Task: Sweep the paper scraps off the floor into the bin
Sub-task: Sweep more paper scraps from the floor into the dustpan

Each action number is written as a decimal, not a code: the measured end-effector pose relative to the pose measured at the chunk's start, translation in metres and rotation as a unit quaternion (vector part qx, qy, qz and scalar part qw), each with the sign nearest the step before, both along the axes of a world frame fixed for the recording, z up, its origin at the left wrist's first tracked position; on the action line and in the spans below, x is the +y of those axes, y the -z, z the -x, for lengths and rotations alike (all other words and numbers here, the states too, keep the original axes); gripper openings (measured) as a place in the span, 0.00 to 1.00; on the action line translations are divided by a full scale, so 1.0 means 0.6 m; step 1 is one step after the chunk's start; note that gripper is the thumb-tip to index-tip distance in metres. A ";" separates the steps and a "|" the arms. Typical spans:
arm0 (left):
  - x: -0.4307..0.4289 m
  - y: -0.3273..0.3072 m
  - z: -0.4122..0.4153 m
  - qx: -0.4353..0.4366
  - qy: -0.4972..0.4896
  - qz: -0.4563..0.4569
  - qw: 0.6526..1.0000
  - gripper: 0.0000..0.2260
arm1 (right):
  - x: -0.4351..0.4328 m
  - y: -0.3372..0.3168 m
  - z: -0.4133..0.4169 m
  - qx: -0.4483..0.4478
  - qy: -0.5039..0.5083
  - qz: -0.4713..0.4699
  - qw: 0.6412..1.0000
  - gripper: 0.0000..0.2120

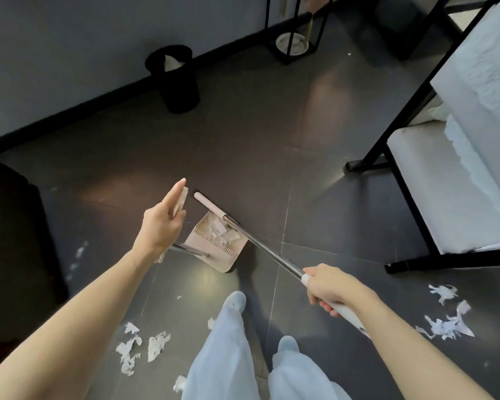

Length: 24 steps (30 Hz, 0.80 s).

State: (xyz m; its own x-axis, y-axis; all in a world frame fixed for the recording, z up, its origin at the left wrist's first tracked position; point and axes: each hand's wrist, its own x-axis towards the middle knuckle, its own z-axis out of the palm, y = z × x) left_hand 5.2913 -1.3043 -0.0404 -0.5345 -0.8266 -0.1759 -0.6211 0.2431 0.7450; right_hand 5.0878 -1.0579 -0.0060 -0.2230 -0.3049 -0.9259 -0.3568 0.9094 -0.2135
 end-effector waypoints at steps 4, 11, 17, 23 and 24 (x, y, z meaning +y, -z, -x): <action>0.115 -0.024 -0.048 0.011 -0.034 0.026 0.999 0.27 | 0.084 -0.010 0.022 0.030 -0.018 0.015 0.999 0.12; 0.296 -0.041 -0.126 0.057 -0.115 0.026 0.991 0.28 | 0.183 0.007 0.028 0.040 -0.027 0.052 0.997 0.10; 0.386 -0.027 -0.157 0.050 -0.097 0.007 0.994 0.33 | 0.240 0.034 -0.002 0.031 -0.070 0.031 0.997 0.18; 0.432 -0.012 -0.162 0.036 -0.054 0.013 0.998 0.30 | 0.327 0.043 0.007 0.117 -0.055 0.007 0.992 0.22; 0.437 -0.007 -0.157 0.037 -0.036 0.012 0.999 0.31 | 0.345 0.042 0.008 0.129 -0.046 0.002 0.991 0.22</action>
State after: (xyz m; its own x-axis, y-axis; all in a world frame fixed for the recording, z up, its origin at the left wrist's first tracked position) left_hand 5.3853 -1.0419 -0.0361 -0.4834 -0.8674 -0.1176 -0.5821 0.2182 0.7833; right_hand 5.0830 -0.8510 -0.0315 -0.4232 -0.3388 -0.8403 -0.4806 0.8702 -0.1088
